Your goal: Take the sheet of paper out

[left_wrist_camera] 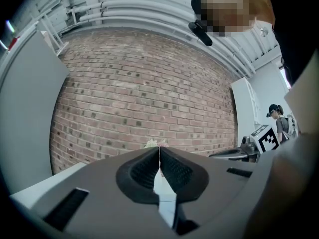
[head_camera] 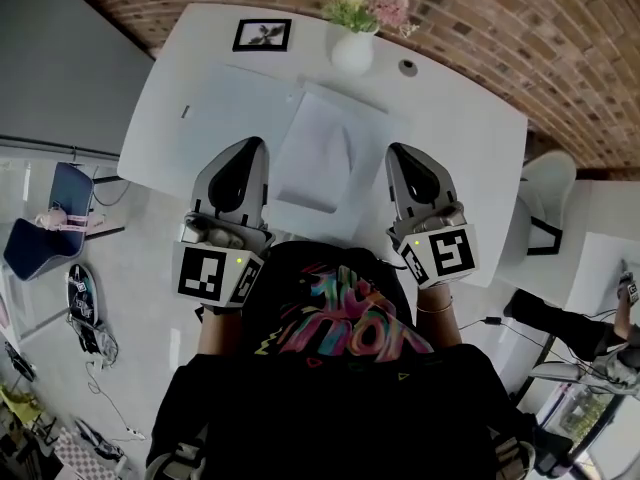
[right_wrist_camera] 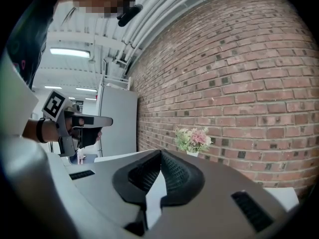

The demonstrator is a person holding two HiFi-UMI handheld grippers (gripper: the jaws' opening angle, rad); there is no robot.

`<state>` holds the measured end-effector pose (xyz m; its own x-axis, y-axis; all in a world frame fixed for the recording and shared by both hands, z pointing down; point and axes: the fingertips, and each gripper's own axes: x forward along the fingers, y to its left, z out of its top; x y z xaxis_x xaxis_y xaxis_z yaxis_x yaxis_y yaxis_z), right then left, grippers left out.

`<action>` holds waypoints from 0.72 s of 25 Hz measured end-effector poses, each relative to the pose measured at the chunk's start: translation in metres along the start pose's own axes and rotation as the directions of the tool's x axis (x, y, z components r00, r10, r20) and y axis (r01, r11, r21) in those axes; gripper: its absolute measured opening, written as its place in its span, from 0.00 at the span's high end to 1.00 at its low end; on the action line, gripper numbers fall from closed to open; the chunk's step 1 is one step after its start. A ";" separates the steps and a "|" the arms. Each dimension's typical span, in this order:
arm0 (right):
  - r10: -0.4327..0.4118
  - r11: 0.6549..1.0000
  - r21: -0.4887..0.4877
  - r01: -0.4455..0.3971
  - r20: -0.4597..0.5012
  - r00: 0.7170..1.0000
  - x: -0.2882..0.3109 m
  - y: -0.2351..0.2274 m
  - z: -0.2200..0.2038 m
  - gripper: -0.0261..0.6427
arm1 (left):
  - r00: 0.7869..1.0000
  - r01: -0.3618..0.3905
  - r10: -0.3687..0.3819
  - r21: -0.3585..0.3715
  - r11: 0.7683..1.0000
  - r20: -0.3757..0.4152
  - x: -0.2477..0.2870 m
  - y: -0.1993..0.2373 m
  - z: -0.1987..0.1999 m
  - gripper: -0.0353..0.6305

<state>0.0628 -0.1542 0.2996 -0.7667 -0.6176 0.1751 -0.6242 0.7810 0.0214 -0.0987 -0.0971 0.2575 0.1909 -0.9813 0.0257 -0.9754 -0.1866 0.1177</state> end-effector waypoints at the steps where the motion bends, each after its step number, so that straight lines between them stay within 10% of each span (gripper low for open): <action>1: -0.003 1.000 0.004 0.003 -0.002 1.000 0.003 -0.004 0.000 0.93 | 1.000 0.002 -0.002 -0.005 1.000 -0.005 0.006 0.002 -0.001 0.91; 18: -0.133 0.990 0.038 0.134 -0.047 0.990 0.030 -0.033 -0.004 0.93 | 0.986 0.150 -0.153 -0.047 0.988 -0.067 0.063 0.019 -0.009 0.91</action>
<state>0.0610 -0.1978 0.3081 -0.6692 -0.7107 0.2168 -0.7269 0.6867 0.0071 -0.1042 -0.1623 0.2704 0.3447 -0.9358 0.0738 -0.9295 -0.3292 0.1665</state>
